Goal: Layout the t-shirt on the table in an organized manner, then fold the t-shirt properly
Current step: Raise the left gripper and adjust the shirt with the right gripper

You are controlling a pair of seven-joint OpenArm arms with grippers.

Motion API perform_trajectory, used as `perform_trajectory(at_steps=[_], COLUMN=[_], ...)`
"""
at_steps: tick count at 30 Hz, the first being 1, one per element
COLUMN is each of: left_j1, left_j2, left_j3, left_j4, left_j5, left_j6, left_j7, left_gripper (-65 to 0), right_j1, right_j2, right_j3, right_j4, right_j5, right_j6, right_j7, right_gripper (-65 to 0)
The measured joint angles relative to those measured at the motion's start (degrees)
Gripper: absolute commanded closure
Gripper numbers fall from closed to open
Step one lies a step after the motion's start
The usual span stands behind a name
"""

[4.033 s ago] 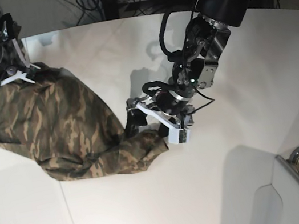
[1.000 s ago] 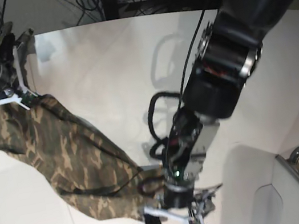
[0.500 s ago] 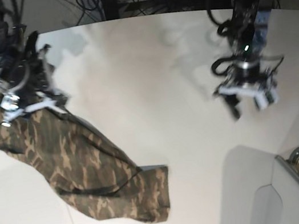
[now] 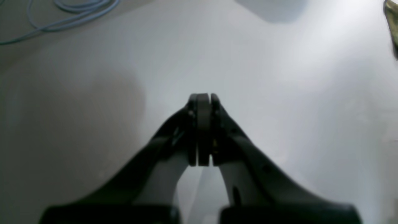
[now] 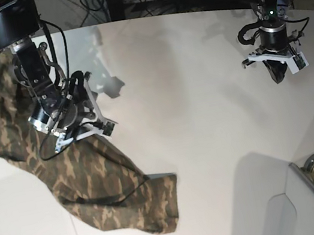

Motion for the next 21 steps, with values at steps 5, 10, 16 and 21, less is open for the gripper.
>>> perform_trajectory(at_steps=[5, 10, 16, 21], left_j1=[0.13, 0.02, -0.26, -0.26], left_j2=[0.11, 0.13, 0.11, 0.13], left_j3=[0.07, 0.07, 0.07, 0.09], left_j4=[-0.15, -0.15, -0.15, -0.15], left_j5=[0.0, 0.0, 0.0, 0.0], left_j6=[0.09, -0.02, 0.0, -0.04], left_j7=[-0.02, 0.0, 0.0, 0.02], left_gripper=[0.0, 0.0, 0.0, 0.0], right_j1=[1.36, 2.23, 5.01, 4.98], right_j2=[-0.28, 0.13, 0.74, 0.76], right_j3=[1.68, 8.17, 12.7, 12.85], right_j4=[-5.62, -6.47, -10.67, -10.95], right_j5=[0.17, -0.37, -0.31, -0.52], right_j6=[0.0, -0.02, -0.02, -0.02], right_j7=[2.73, 4.48, 5.18, 4.98], right_gripper=[-27.6, -27.9, -27.9, -27.9])
